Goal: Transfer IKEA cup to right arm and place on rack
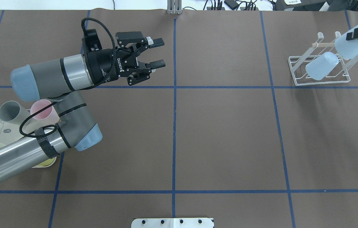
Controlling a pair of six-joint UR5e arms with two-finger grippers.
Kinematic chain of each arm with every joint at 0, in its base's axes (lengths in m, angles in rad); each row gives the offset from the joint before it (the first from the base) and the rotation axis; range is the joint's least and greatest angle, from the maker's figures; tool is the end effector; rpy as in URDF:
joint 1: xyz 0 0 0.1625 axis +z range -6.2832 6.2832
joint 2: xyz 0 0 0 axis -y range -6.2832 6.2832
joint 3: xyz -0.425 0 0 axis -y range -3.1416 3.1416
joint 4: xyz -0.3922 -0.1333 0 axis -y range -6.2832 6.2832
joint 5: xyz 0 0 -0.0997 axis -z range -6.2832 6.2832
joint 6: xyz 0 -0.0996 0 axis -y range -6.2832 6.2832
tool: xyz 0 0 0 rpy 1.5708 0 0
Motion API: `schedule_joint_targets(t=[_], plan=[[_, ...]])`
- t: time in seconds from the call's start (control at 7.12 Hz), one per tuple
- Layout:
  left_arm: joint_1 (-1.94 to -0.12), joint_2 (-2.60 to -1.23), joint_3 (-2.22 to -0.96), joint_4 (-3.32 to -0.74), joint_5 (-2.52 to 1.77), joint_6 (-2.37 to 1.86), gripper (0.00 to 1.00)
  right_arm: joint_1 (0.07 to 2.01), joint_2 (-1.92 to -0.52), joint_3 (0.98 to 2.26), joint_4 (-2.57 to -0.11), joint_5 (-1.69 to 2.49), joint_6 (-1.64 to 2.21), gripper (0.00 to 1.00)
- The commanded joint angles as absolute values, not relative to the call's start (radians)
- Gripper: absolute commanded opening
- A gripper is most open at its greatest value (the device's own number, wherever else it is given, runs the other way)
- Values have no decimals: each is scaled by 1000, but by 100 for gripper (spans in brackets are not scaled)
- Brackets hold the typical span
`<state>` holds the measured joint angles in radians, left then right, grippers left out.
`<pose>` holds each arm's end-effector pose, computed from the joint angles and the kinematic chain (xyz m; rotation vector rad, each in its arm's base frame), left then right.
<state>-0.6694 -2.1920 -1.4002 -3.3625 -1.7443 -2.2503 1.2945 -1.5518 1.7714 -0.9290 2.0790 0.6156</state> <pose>0.4104 -0.4728 0.1982 -0.1074 2.2831 -0.5331 -0.0607 -0.5252 0.4830 0.5536 -0.7914 0.0937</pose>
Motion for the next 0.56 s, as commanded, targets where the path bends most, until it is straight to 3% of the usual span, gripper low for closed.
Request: schedule_joint_targets(t=[0.0, 0.42], plan=[[-667, -2192, -1399, -3362, -1744, -2250, 70, 1295, -1566, 1724, -931, 2074, 571, 0], [-666, -2192, -1397, -3361, -1744, -2250, 70, 1287, -1530, 1700, -939, 2075, 583, 0]])
